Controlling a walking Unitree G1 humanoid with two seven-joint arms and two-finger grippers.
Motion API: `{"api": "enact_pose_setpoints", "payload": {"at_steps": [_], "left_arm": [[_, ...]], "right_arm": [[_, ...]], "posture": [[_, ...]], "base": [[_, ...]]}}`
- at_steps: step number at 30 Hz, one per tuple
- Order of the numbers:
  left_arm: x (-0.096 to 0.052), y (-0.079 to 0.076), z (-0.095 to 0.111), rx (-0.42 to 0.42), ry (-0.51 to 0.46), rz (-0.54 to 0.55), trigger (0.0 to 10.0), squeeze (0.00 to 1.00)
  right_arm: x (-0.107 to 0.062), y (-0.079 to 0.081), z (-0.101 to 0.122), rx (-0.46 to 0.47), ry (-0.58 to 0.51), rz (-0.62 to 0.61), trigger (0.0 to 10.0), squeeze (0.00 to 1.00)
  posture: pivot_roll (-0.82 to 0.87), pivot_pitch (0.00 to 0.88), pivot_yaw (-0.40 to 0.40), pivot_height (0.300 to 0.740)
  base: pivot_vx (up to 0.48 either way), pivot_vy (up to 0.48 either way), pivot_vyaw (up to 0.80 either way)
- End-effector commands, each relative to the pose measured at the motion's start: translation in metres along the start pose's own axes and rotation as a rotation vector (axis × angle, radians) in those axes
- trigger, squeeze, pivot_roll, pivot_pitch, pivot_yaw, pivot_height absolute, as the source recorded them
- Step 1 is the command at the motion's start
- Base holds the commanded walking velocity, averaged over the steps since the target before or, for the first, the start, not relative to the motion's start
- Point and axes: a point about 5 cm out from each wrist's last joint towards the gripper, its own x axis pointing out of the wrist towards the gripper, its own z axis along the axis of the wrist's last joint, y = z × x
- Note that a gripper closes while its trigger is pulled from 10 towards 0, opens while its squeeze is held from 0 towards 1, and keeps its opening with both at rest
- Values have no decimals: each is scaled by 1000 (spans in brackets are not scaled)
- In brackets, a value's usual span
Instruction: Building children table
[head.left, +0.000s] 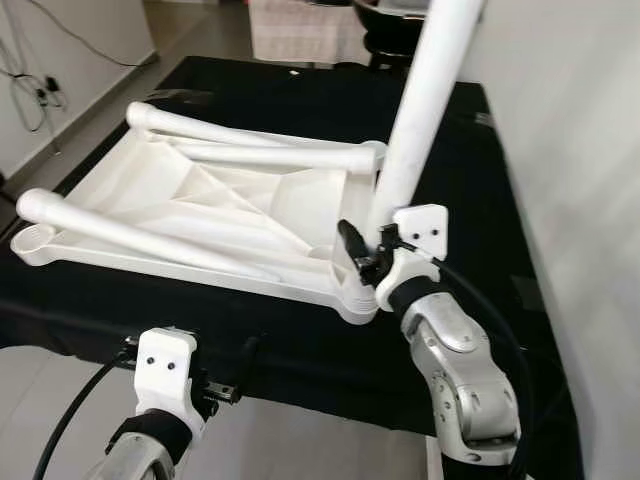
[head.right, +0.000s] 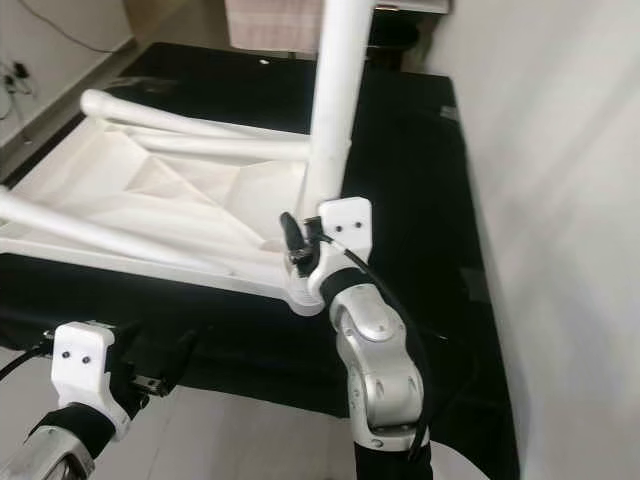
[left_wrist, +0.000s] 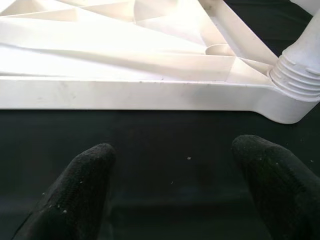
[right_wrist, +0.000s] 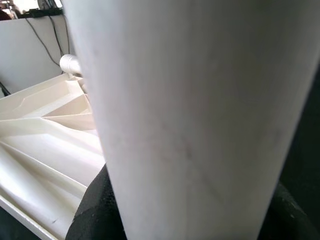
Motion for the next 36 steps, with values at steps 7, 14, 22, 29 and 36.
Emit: {"api": "enact_pose_setpoints", "payload": {"at_steps": [7,14,22,29,36], "left_arm": [[2,-1,-7,-7,6,8,10000,0],[2,-2,-8,1,2,13,10000,0],[-2,-12,-8,-30,11,-80,10000,0],[-6,-25,-8,-88,20,-204,10000,0],[-8,-31,-6,-109,7,-245,10000,0]], "right_arm": [[12,11,-11,56,96,252,10000,1000],[27,3,7,7,55,584,10000,918],[38,-17,13,-67,122,868,10000,0],[42,-26,6,-33,193,938,10000,0],[43,-29,-7,79,237,1023,0,0]], "posture": [[8,224,-43,740],[33,228,-41,740],[54,242,-47,740],[50,255,-51,740],[20,267,-62,740]], "base": [[0,0,0],[0,0,0],[0,0,0],[0,0,0],[0,0,0]]}}
